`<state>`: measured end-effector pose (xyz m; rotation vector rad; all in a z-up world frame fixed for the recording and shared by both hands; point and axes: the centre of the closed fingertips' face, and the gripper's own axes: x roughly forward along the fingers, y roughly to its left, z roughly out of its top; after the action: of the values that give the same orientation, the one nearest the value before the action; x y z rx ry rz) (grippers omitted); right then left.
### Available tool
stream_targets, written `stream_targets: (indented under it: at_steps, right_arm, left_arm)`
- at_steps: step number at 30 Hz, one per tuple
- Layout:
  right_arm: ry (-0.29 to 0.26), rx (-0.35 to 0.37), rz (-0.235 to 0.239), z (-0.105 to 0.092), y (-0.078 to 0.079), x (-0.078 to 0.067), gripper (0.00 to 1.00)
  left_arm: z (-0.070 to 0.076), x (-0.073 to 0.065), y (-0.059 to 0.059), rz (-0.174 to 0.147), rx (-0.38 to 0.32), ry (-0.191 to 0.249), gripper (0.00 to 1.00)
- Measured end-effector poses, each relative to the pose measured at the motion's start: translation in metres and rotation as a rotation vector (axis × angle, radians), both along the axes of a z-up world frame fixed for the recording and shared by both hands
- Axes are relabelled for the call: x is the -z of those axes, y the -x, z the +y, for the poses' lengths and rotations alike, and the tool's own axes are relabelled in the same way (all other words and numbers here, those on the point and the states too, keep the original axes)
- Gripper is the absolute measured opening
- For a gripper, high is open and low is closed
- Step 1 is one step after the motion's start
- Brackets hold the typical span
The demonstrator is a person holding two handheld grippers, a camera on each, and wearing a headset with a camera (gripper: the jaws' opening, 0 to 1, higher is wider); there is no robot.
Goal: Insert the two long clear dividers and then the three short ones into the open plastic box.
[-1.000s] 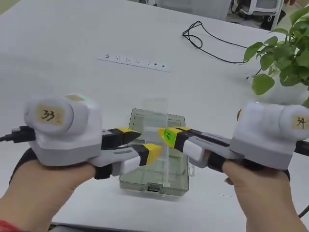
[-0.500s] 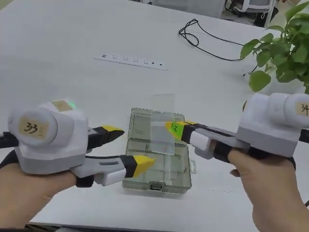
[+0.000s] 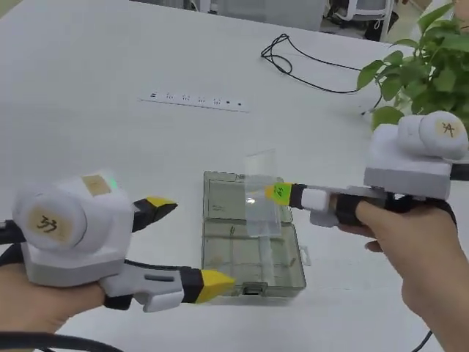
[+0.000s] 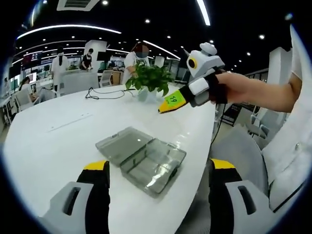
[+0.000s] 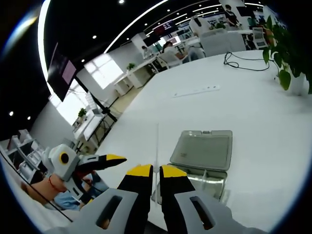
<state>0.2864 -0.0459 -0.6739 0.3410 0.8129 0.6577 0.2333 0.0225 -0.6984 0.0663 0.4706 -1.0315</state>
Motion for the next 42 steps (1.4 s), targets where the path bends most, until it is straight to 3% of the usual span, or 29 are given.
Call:
stream_targets:
  at_steps: [6,9,13,17,27,30,42]
  right_arm:
    - [0.065,0.035,0.093,-0.002,0.002,0.015,0.06]
    - [0.094,0.049,0.170,-0.001,0.007,0.026,0.06]
    - [0.160,0.062,0.222,-0.004,0.008,0.046,0.06]
    - [0.147,0.089,0.278,0.001,0.010,0.055,0.06]
    - [0.174,0.137,0.358,0.000,0.018,0.077,0.06]
    - [0.175,0.138,0.380,-0.001,0.016,0.090,0.06]
    - [0.206,0.155,0.413,-0.004,0.013,0.109,0.06]
  left_arm:
    - [0.003,0.007,-0.002,-0.007,0.051,-0.011,0.88]
    - [0.004,0.010,-0.001,-0.006,0.076,-0.006,0.88]
    - [0.005,0.013,0.000,-0.006,0.097,-0.004,0.89]
    - [0.006,0.018,-0.001,-0.005,0.117,-0.002,0.90]
    - [0.008,0.026,-0.003,0.006,0.159,0.013,0.90]
    - [0.008,0.028,-0.003,0.010,0.165,0.018,0.90]
    - [0.008,0.031,-0.006,0.028,0.160,0.035,0.89]
